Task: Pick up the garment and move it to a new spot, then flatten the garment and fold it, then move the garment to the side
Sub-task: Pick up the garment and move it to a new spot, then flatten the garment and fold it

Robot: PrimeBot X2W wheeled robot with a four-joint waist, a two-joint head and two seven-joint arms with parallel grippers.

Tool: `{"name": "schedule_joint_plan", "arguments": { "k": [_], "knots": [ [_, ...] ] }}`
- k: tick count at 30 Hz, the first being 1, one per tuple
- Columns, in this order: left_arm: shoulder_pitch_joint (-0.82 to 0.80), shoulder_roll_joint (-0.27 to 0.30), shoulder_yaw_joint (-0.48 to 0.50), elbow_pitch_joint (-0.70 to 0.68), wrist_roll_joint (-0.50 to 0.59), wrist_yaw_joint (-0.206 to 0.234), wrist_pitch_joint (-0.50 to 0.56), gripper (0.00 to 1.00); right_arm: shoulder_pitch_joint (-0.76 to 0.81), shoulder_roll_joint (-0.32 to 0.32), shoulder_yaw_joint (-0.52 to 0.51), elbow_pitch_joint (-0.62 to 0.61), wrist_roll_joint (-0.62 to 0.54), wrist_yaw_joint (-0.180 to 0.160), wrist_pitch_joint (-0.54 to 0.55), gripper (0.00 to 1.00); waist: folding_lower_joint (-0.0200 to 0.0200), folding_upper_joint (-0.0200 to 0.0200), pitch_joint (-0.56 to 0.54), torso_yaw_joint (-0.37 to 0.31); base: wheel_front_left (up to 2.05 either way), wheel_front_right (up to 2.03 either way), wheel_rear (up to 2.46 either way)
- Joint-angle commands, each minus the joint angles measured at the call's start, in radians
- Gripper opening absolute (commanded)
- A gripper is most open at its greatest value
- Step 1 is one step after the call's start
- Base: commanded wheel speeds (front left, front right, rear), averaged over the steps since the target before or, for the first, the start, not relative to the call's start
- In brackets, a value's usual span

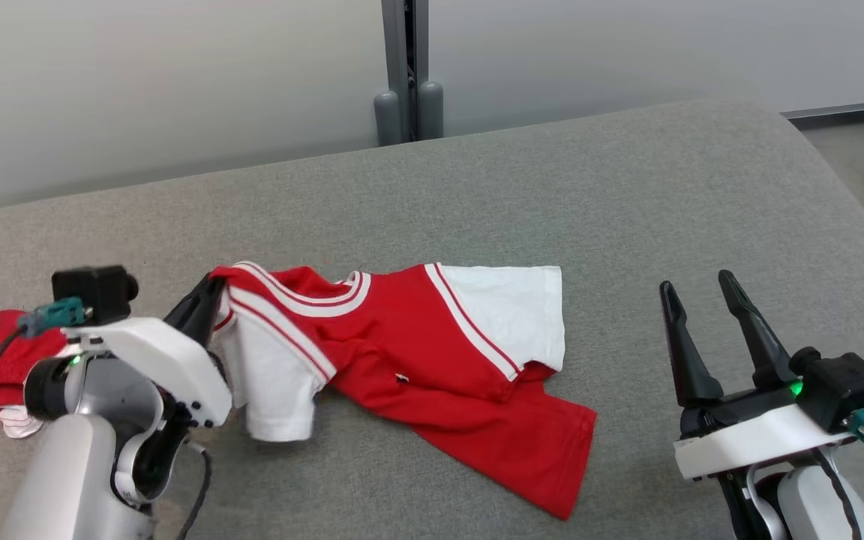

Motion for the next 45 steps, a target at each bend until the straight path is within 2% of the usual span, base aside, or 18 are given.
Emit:
{"name": "schedule_joint_plan", "arguments": {
  "k": [1,3,7,8,9,10,14,19,26,33,37,45],
  "knots": [
    [-0.005,0.002,0.007,0.008,0.002,-0.005,-0.018,0.00,-0.005,-0.006,-0.001,0.001,-0.006,0.001,-0.005,1.00,0.0000,0.0000,0.005,0.004,0.00,0.00,0.00],
    [0.016,0.023,0.005,0.095,0.041,-0.007,-0.087,0.00,-0.010,-0.014,0.003,0.005,-0.008,0.001,-0.005,1.00,0.0000,0.0000,0.011,0.009,0.00,0.00,0.00],
    [0.004,0.024,-0.002,0.239,0.069,-0.014,-0.188,0.00,-0.016,-0.023,0.010,0.008,-0.011,0.001,-0.005,1.00,0.0000,0.0000,0.015,0.020,0.00,0.00,0.00],
    [-0.005,0.021,-0.005,0.268,0.069,-0.019,-0.207,0.27,-0.017,-0.027,0.012,0.009,-0.012,0.001,-0.005,1.00,0.0000,0.0000,0.015,0.024,0.00,0.00,0.00],
    [-0.014,0.016,-0.010,0.294,0.070,-0.025,-0.222,0.67,-0.017,-0.029,0.013,0.010,-0.012,0.001,-0.004,1.00,0.0000,0.0000,0.015,0.028,0.00,0.00,0.00],
    [-0.024,0.010,-0.013,0.314,0.069,-0.026,-0.237,1.00,-0.016,-0.030,0.015,0.010,-0.012,0.001,-0.002,1.00,0.0000,0.0000,0.013,0.031,0.00,0.00,0.00],
    [-0.039,0.001,-0.028,0.350,0.066,-0.043,-0.286,1.00,-0.004,-0.034,0.020,0.011,-0.009,0.001,0.004,1.00,0.0000,0.0000,-0.005,0.043,0.00,0.00,0.00],
    [-0.015,0.006,-0.034,0.286,0.057,-0.053,-0.343,1.00,0.017,-0.038,0.017,0.009,-0.005,0.001,0.010,1.00,0.0000,0.0000,-0.030,0.056,0.00,0.00,0.00],
    [0.077,0.013,-0.013,0.063,0.092,0.026,-0.406,1.00,0.053,-0.042,-0.003,-0.017,0.005,0.001,0.016,1.00,0.0000,0.0000,-0.039,0.080,0.00,0.00,0.00],
    [0.226,-0.006,-0.028,-0.153,0.139,0.095,-0.462,1.00,0.082,-0.027,-0.047,-0.057,-0.001,0.001,0.022,1.00,0.0000,0.0000,-0.032,0.098,0.00,0.00,0.00],
    [0.293,-0.030,-0.031,-0.186,0.148,0.127,-0.499,1.00,0.097,-0.015,-0.076,-0.073,0.001,0.001,0.026,1.00,0.0000,0.0000,-0.028,0.103,0.00,0.00,0.00],
    [0.303,-0.061,-0.064,-0.193,0.145,0.135,-0.512,1.00,0.110,-0.021,-0.078,-0.079,0.011,0.001,0.053,1.00,0.0000,0.0000,-0.025,0.135,0.00,0.00,0.00]
  ]
}}
